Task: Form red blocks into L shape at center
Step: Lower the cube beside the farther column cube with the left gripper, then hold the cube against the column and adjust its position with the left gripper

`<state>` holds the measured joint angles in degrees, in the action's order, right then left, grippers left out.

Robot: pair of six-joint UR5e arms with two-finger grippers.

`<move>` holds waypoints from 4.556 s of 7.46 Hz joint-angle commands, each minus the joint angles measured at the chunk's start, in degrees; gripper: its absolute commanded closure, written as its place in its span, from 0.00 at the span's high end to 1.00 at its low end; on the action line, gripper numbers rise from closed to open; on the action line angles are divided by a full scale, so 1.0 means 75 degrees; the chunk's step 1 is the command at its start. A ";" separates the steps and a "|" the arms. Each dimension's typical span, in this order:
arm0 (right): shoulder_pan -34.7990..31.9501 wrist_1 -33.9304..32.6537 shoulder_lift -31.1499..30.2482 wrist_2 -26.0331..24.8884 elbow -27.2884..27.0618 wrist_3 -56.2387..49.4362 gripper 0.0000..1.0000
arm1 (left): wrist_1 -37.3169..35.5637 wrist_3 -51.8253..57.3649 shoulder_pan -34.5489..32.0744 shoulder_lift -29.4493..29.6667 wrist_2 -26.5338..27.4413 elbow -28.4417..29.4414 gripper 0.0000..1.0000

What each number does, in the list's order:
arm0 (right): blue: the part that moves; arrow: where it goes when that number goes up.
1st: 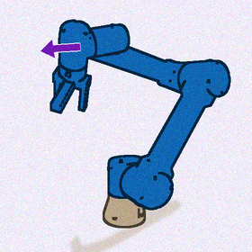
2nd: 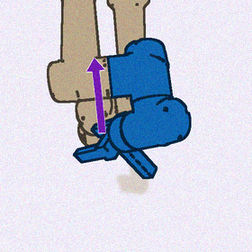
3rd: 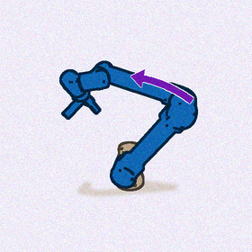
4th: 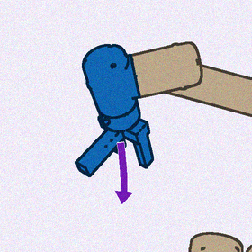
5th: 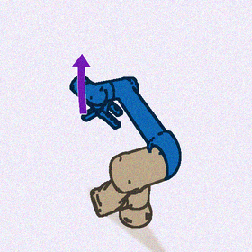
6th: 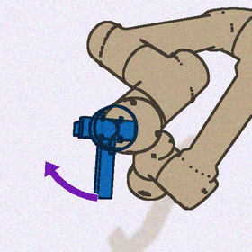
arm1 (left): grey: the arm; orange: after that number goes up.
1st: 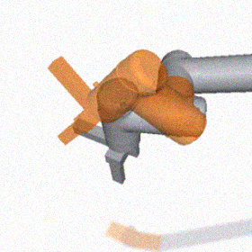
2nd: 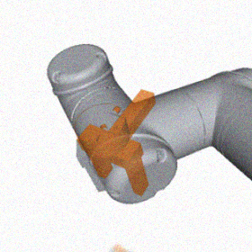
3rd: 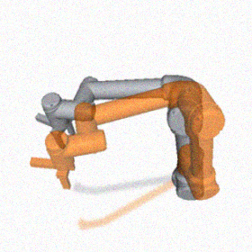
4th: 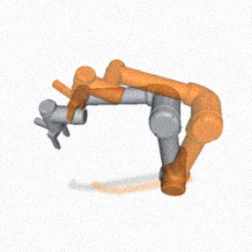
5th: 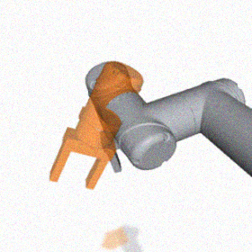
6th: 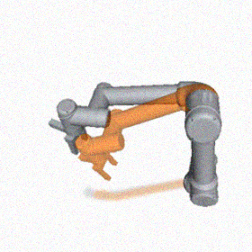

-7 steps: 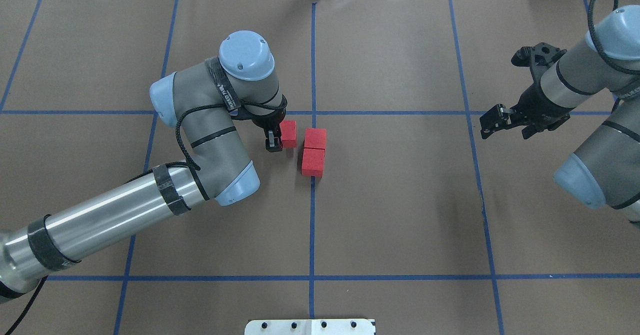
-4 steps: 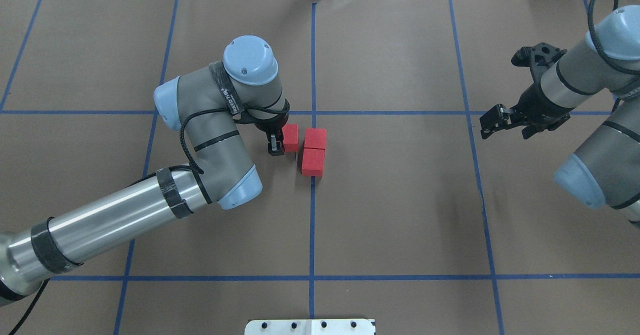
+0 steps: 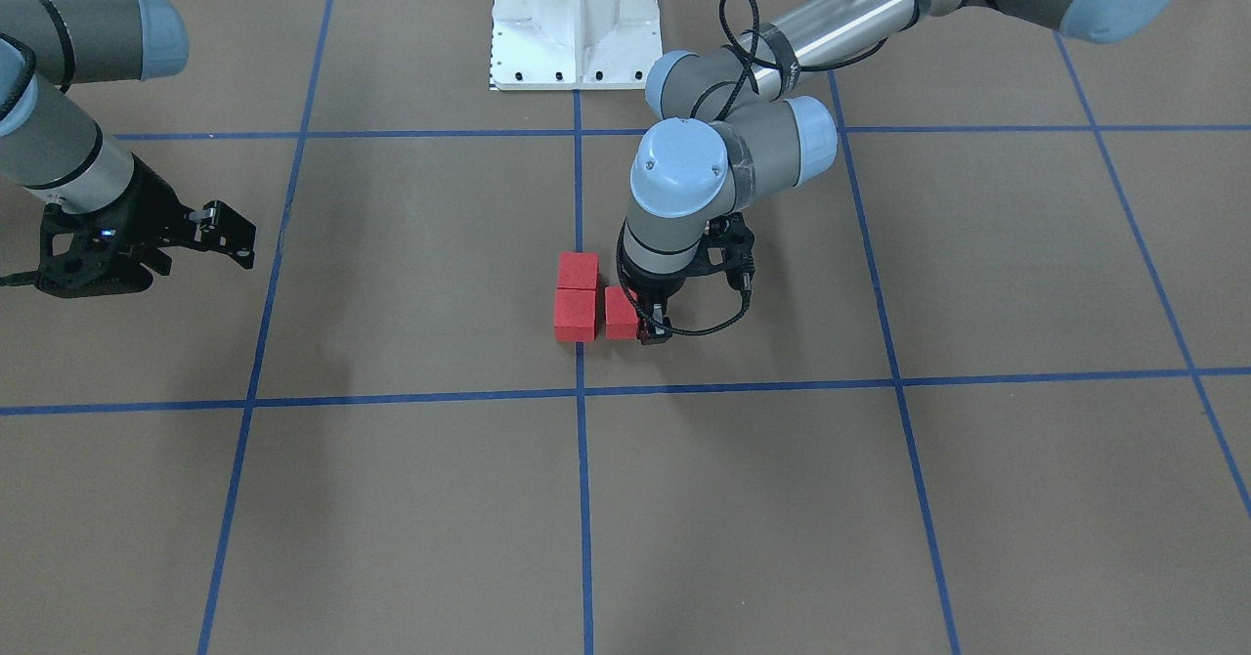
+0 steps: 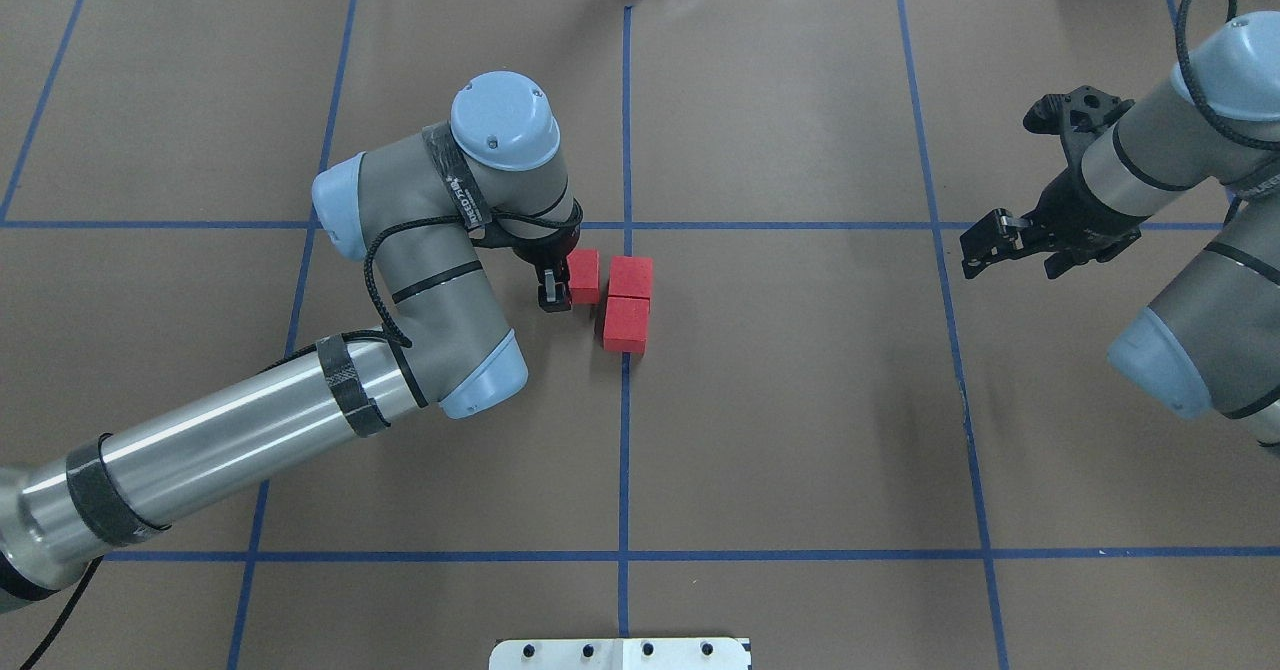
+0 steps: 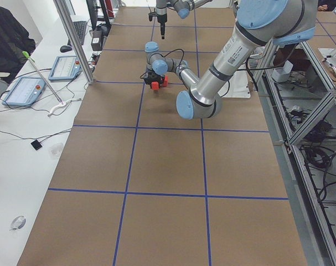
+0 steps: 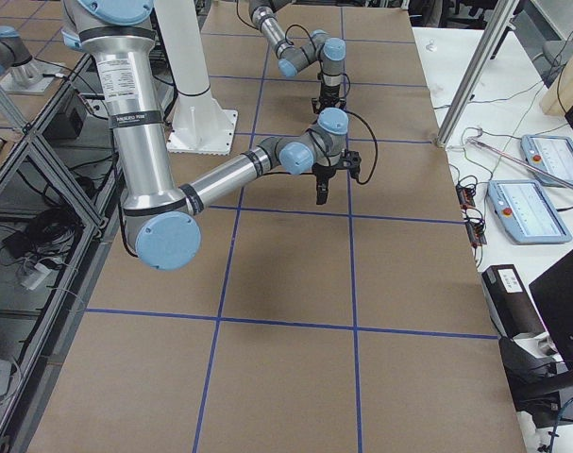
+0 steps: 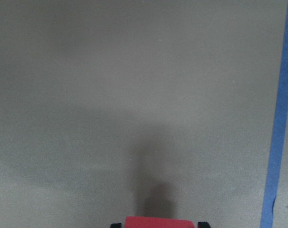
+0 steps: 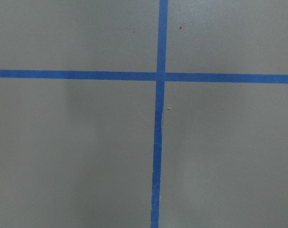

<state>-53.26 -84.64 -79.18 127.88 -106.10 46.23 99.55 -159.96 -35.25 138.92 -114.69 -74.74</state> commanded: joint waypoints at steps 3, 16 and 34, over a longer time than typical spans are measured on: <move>0.0000 0.0000 -0.0001 0.0000 0.0001 0.0000 1.00 | 0.0122 0.0012 0.0001 0.0017 -0.0001 0.0051 0.00; 0.0000 0.0000 0.0011 0.0000 0.0002 0.0000 1.00 | 0.0134 0.0000 0.0047 0.0192 -0.0001 0.0320 0.00; 0.0000 0.0000 -0.0001 0.0000 0.0002 -0.0012 1.00 | 0.0239 0.0012 0.0047 0.0216 -0.0001 0.0402 1.00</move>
<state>-53.26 -84.64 -79.19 127.88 -106.08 46.14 101.34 -159.87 -34.89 140.54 -114.70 -71.72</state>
